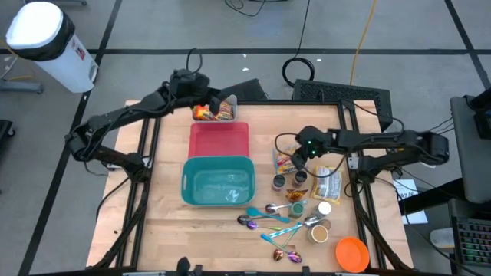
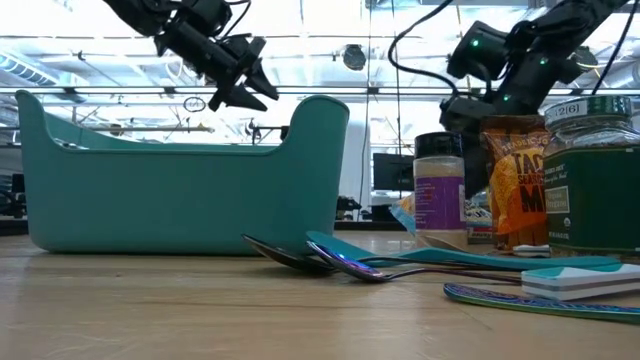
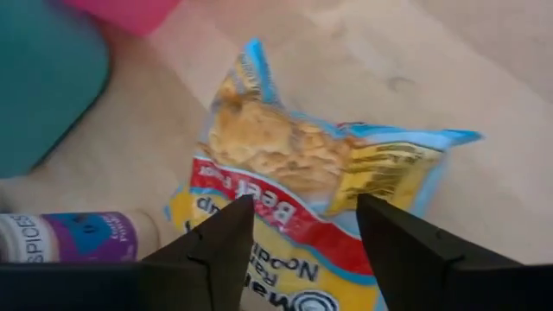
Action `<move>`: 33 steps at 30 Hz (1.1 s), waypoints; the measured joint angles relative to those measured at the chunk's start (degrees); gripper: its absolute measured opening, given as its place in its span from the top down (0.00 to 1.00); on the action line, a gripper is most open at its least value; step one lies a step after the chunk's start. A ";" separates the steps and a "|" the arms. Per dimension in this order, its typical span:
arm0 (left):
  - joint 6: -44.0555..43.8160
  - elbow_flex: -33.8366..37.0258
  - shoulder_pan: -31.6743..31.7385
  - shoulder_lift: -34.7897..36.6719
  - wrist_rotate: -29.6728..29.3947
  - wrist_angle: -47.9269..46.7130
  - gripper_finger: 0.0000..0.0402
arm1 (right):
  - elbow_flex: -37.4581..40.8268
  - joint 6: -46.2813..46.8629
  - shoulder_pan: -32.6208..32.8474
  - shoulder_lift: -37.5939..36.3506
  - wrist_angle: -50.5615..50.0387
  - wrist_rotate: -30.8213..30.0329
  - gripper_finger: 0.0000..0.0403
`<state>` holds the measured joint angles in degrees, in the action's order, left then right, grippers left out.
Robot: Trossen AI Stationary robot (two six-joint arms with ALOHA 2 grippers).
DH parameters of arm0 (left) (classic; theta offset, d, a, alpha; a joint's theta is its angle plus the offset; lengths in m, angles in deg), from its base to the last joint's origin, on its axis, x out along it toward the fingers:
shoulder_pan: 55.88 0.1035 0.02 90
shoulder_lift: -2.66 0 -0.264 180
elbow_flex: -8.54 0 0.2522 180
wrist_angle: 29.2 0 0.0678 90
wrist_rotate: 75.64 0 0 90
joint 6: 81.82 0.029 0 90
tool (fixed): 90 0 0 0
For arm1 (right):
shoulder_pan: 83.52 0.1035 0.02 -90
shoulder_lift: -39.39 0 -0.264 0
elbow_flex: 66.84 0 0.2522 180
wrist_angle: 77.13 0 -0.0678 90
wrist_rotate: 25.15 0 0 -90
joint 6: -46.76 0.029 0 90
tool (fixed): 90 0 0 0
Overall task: Pick & Place Food Item
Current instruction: Put the blue noodle pack into the gray bin
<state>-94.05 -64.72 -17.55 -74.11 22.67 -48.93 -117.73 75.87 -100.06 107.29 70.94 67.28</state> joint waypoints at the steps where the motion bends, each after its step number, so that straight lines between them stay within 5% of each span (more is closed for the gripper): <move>1: 0.34 0.00 -0.26 0.00 -0.03 0.06 0.47 | 0.00 0.11 0.00 0.50 0.57 0.68 0.48; 9: 0.59 0.00 -1.41 0.00 -1.41 0.15 0.47 | 0.00 0.21 0.00 3.85 0.03 0.49 0.52; 23: 0.54 0.00 -1.41 0.00 -1.46 0.26 0.47 | 0.00 -2.47 0.00 1.96 0.42 0.54 0.97; 33: 0.59 0.00 -3.21 -0.02 -1.33 2.44 0.47 | 0.00 -5.55 -0.02 -5.07 9.75 -4.28 1.00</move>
<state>-93.46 -64.72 -20.75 -74.13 21.34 -46.49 -117.73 70.32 -100.08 102.22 80.69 63.01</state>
